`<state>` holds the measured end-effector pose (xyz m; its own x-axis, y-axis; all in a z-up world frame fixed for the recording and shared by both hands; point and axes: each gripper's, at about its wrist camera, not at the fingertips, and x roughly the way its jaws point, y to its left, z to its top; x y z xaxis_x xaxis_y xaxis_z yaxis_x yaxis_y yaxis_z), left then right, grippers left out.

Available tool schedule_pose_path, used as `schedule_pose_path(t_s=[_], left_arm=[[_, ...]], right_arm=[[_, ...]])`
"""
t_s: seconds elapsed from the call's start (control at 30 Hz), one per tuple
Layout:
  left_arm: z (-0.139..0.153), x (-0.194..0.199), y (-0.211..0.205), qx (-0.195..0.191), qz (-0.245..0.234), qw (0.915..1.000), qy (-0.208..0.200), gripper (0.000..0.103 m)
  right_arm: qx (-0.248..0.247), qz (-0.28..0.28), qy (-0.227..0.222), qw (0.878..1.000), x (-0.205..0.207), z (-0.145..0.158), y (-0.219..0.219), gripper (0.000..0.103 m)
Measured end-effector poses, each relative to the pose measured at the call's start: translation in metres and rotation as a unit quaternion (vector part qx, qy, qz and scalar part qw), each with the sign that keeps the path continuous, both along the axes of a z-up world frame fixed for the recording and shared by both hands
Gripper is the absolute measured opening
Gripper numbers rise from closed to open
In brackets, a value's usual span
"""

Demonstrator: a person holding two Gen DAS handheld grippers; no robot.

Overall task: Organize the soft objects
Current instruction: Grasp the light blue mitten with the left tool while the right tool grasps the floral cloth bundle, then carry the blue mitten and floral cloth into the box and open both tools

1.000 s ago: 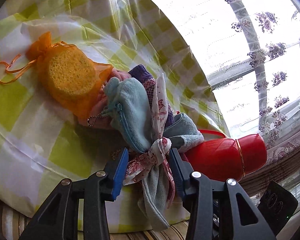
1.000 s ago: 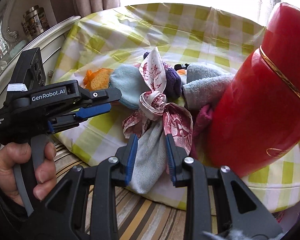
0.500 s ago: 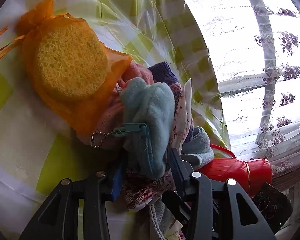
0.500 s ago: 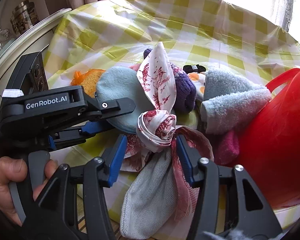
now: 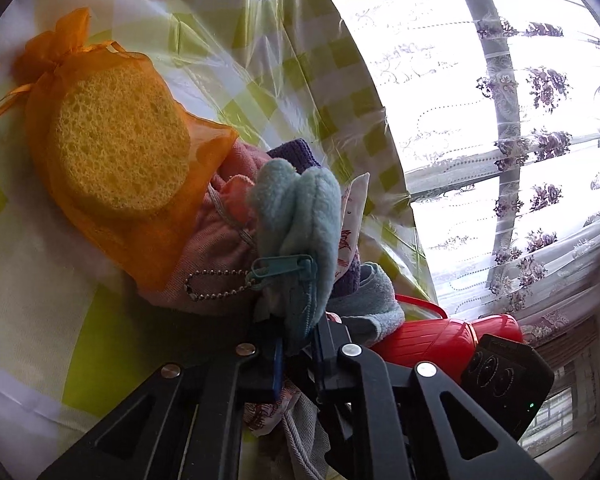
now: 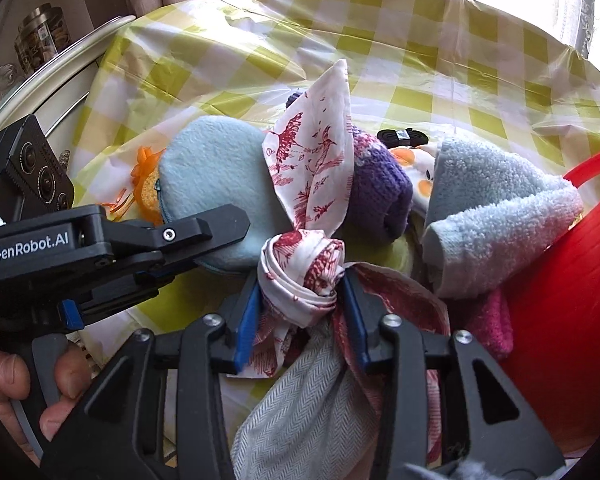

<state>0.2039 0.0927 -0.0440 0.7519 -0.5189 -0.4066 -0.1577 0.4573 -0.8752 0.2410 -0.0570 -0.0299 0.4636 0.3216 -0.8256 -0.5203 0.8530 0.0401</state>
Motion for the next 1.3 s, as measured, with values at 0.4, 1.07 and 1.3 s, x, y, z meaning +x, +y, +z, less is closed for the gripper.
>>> schedule_pose_path(t_s=[0.4,1.07,1.3], left_arm=[[0.026,-0.035,0.015,0.006,0.033,0.9966,-0.075,0.011],[0.053,-0.088,-0.044,0.052,-0.028,0.9946,-0.085,0.011],[0.063,-0.097,-0.091,0.123,-0.065,0.9894,-0.042,0.011]], right_arm=[[0.033,-0.005,-0.028,0.999,-0.023,0.029,-0.013,0.024],[0.043,-0.038,-0.048,0.997,-0.101,0.077,-0.086,0.024],[0.025,-0.081,-0.049,0.995,-0.124,0.086,-0.131,0.024]])
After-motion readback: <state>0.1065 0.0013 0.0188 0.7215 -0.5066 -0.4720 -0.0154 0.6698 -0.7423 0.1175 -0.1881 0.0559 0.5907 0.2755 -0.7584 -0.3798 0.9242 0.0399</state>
